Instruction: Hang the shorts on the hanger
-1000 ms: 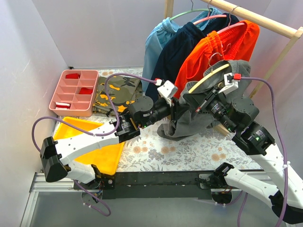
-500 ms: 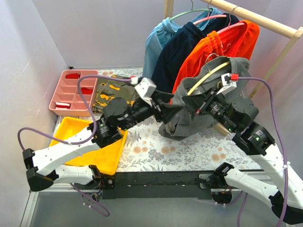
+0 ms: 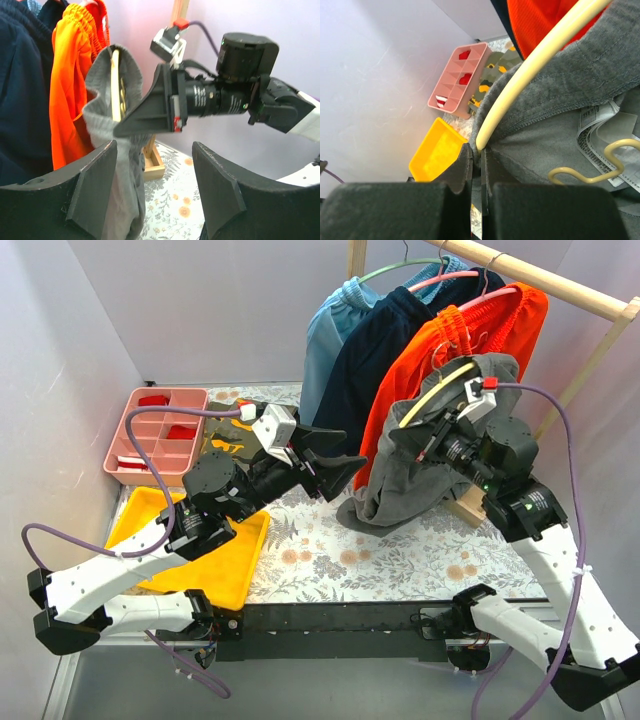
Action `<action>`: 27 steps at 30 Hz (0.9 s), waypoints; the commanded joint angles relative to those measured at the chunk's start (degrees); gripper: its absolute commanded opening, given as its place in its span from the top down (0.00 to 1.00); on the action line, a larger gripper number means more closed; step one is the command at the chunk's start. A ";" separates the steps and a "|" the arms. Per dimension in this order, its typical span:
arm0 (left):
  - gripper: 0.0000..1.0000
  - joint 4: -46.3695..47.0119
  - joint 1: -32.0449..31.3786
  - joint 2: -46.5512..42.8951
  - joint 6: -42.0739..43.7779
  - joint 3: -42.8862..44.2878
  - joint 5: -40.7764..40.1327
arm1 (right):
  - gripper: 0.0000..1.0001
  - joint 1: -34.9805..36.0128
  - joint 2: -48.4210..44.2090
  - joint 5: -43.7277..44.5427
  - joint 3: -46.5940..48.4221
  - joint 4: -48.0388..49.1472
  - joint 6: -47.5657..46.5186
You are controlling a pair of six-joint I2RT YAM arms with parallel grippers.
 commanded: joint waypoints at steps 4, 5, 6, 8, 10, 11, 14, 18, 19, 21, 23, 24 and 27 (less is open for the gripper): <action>0.39 -2.34 -0.30 -1.23 1.67 -0.23 -2.14 | 0.99 -13.65 -0.97 -15.74 3.53 15.75 2.43; 0.39 -2.43 -0.30 -1.23 1.76 -0.23 -2.22 | 0.99 -15.25 -0.97 -18.89 3.26 17.24 3.22; 0.39 -2.52 -0.30 -1.23 1.76 -0.15 -2.23 | 0.99 -16.66 -1.06 -20.23 2.83 18.82 4.80; 0.39 -2.78 -0.30 -1.06 2.02 -0.23 -2.58 | 0.99 -19.83 -1.76 -22.51 1.86 20.23 5.95; 0.39 -3.04 -0.30 -0.88 2.20 -0.06 -2.84 | 0.99 -22.20 -2.02 -24.10 1.77 21.38 6.83; 0.39 -3.13 -0.30 -0.80 2.11 -0.06 -2.84 | 0.99 -22.64 -2.20 -24.37 1.77 21.73 7.27; 0.39 -3.48 -0.30 -0.44 2.29 0.20 -2.93 | 0.99 -24.14 -1.94 -25.43 2.56 22.61 7.89; 0.39 -3.49 -0.30 -0.18 2.38 0.47 -3.02 | 0.99 -26.07 -0.62 -26.66 3.79 24.19 9.47; 0.39 -3.48 -0.30 -0.18 2.29 0.47 -3.02 | 0.99 -26.51 -0.44 -27.01 4.05 25.41 10.52; 0.39 -3.48 -0.30 -0.09 2.29 0.47 -3.10 | 0.99 -27.30 0.26 -27.54 4.66 26.56 11.84; 0.39 -3.48 -0.30 -0.18 2.29 0.64 -3.19 | 0.99 -27.31 0.70 -27.54 5.45 27.62 12.99; 0.39 -3.48 -0.30 -0.18 2.29 0.64 -3.19 | 0.99 -27.31 1.14 -27.28 6.15 27.80 13.16; 0.39 -5.07 -0.30 -0.18 2.29 0.91 -3.19 | 0.99 -28.89 2.54 -26.49 8.26 27.98 13.51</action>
